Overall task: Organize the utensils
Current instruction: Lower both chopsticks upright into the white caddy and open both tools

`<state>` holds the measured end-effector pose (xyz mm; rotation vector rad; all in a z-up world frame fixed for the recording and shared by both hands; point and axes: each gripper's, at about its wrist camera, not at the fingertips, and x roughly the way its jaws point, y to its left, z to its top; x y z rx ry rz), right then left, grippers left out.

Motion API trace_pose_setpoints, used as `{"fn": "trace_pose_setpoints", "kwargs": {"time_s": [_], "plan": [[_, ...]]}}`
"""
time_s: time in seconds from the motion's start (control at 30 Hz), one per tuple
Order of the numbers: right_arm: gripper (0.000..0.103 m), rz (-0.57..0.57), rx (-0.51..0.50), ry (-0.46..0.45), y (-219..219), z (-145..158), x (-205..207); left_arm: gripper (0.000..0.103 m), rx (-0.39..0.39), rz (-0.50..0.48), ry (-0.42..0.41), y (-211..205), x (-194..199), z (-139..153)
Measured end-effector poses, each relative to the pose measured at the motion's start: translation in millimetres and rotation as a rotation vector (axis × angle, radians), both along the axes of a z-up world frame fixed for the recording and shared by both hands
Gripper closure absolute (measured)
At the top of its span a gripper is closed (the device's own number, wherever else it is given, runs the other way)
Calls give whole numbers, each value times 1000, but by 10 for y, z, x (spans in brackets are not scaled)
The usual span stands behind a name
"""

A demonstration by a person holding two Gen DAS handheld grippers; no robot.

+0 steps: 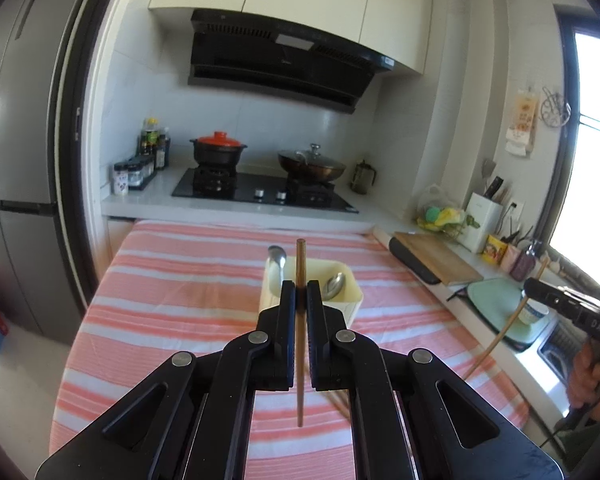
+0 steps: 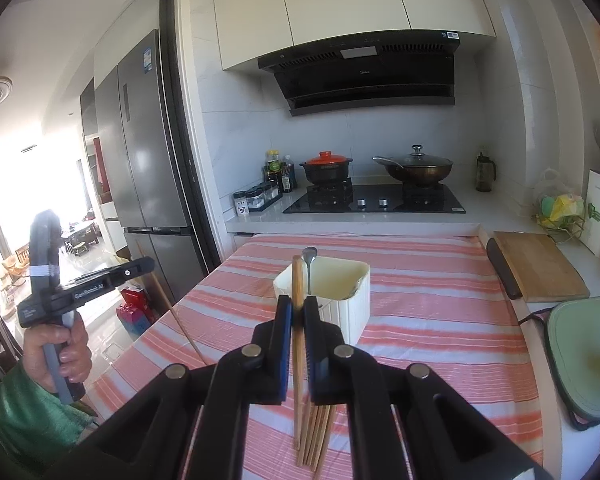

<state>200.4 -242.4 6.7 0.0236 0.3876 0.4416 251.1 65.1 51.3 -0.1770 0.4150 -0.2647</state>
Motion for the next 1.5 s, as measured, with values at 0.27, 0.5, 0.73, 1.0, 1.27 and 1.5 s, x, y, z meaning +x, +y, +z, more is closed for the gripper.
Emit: {"fn": "trace_pose_setpoints", "kwargs": {"time_s": [0.27,0.5,0.73,1.0,1.27,1.5], "plan": [[97,-33,-9,-28,41,327,626,100,-31,42,-68,69,498,545],[97,-49,70,-82,134,633,1373,100,-19,95,-123,-103,1200,809],[97,-37,55,-49,433,437,2073,100,17,75,22,-360,1913,352],[97,-20,-40,255,710,-374,2979,99,41,18,301,-589,2595,-511],[74,-44,-69,341,763,-621,3183,48,-19,15,381,-526,2546,-619],[55,-24,-109,212,433,-253,2155,19,118,-63,327,-316,1450,-471]]}}
